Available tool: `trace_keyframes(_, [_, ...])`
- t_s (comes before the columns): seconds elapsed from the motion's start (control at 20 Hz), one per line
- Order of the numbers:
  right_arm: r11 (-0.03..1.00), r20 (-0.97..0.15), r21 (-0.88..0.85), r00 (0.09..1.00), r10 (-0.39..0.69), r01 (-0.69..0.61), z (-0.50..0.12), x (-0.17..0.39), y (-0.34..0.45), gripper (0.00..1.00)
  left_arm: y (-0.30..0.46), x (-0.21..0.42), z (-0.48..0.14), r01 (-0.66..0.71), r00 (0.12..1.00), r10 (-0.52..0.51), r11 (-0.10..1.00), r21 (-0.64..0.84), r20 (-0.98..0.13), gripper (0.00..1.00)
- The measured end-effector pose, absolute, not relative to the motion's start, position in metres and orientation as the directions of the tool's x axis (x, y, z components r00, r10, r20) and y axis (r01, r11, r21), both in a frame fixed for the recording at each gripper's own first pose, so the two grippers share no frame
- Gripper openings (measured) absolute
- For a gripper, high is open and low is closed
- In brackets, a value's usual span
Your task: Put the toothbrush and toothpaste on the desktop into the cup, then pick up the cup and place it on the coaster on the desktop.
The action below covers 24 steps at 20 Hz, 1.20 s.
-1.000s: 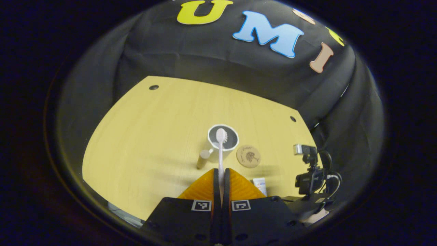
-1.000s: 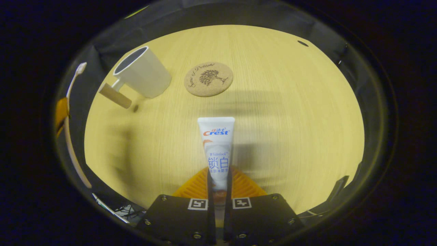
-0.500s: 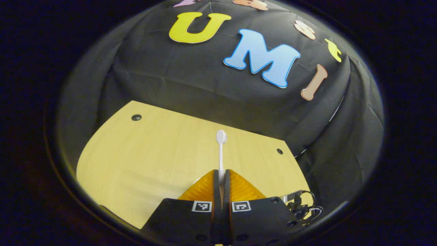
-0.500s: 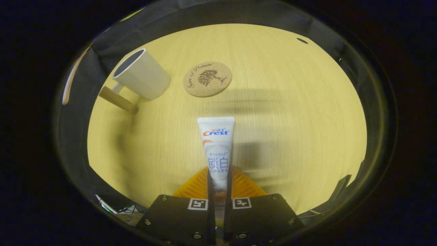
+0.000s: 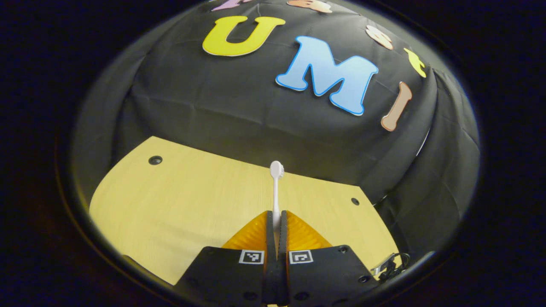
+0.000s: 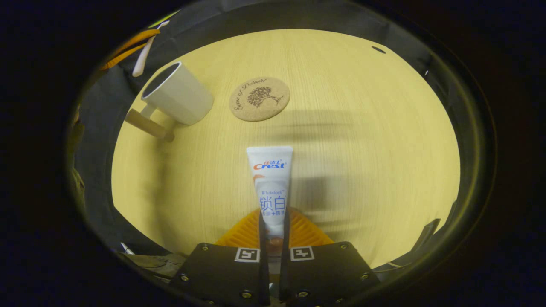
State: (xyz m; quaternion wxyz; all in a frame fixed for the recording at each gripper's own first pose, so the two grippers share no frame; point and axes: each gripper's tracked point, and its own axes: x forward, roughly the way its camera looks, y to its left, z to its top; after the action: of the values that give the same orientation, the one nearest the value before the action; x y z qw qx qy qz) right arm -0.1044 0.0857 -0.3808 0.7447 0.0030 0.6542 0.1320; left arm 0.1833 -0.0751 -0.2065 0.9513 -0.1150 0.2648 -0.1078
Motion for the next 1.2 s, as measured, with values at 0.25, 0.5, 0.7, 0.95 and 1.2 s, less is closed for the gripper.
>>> trace_keyframes(0.25, [0.966,-0.974,0.179,0.106,0.201,-0.185,-0.381,-0.104,0.086,0.12,-0.075,0.183,-0.236,0.158,0.834,-0.254,0.96,-0.23,-0.49,0.07])
trace_keyframes(0.5, [0.967,-0.974,0.178,0.107,0.2,-0.184,-0.381,-0.104,0.086,0.12,-0.072,0.176,-0.259,0.161,0.824,-0.235,0.969,-0.185,-0.515,0.07])
trace_keyframes(0.7, [0.966,-0.974,0.176,0.111,0.199,-0.188,-0.381,-0.104,0.086,0.12,-0.063,0.171,-0.266,0.135,0.829,-0.198,0.978,-0.157,-0.523,0.13])
trace_keyframes(0.95, [0.966,-0.974,0.172,0.114,0.196,-0.191,-0.381,-0.104,0.086,0.12,-0.061,0.164,-0.269,0.147,0.823,-0.21,0.976,-0.159,-0.529,0.17])
trace_keyframes(1.2, [0.967,-0.974,0.168,0.12,0.193,-0.194,-0.381,-0.104,0.086,0.12,-0.065,0.152,-0.263,0.151,0.823,-0.214,0.975,-0.161,-0.526,0.47])
